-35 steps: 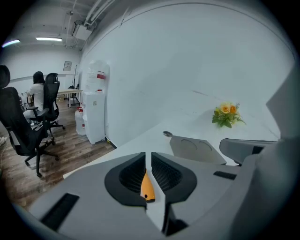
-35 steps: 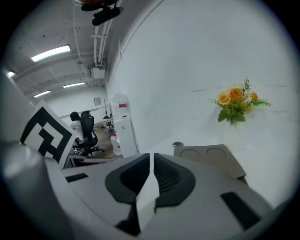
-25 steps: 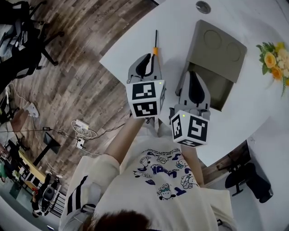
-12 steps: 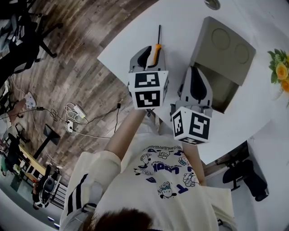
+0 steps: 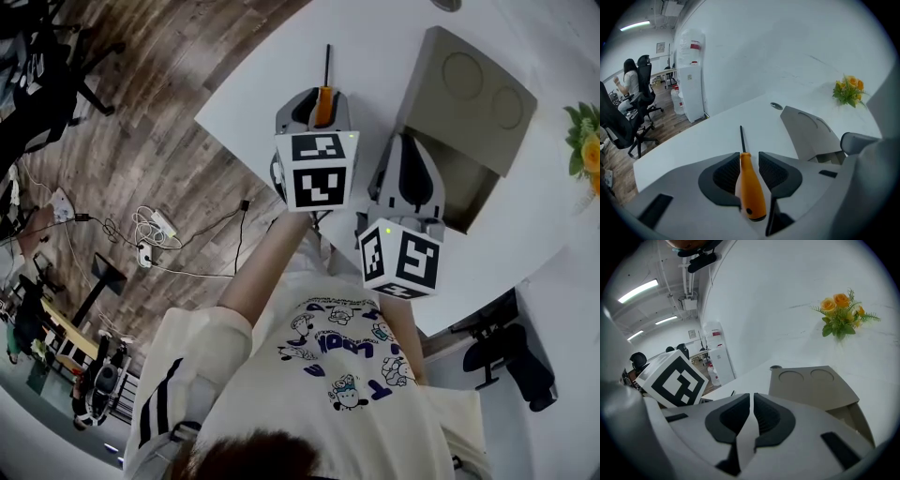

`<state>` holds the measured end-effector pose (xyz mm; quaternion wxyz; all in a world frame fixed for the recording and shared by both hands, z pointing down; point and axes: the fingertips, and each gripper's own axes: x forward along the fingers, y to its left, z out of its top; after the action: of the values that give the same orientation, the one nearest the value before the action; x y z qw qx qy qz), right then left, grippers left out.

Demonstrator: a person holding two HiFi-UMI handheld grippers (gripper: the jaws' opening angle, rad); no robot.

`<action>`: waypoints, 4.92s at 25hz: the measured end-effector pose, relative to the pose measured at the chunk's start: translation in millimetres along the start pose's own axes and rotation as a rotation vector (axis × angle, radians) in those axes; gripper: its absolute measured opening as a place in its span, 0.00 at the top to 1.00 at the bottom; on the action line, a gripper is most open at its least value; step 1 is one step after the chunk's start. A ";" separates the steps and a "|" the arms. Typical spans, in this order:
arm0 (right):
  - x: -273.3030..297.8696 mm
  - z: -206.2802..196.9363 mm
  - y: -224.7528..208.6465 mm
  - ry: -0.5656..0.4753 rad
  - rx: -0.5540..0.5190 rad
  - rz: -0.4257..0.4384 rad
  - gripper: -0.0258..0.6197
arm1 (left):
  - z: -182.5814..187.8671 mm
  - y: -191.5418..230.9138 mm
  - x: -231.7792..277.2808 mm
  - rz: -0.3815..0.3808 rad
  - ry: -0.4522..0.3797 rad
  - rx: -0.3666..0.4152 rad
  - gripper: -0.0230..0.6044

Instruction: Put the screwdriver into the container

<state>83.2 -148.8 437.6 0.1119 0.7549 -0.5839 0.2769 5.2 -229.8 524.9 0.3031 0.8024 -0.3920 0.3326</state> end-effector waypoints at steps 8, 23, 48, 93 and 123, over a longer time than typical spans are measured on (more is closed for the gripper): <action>1.0 1.4 -4.9 0.010 0.009 -0.006 0.89 | -1.9 6.2 3.1 0.043 0.024 -0.035 0.76; 3.0 -5.2 -3.5 0.018 0.015 -0.005 0.89 | -3.5 13.7 4.6 0.052 -0.003 -0.052 0.81; -29.0 10.5 3.1 -0.070 0.008 -0.023 0.89 | 6.8 -1.3 -42.7 -0.015 -0.098 -0.058 0.82; -135.0 19.2 -78.0 -0.189 0.090 -0.250 0.89 | 6.7 -153.6 -97.8 -0.273 -0.118 0.201 0.82; -161.0 -29.1 -158.0 -0.151 0.247 -0.381 0.89 | -53.9 -226.4 -63.5 -0.357 0.044 0.436 0.82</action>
<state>197.4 43.8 397.6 0.0251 0.8780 -0.3994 0.2626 147.4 -47.1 456.9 0.1857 0.8976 -0.1568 0.3678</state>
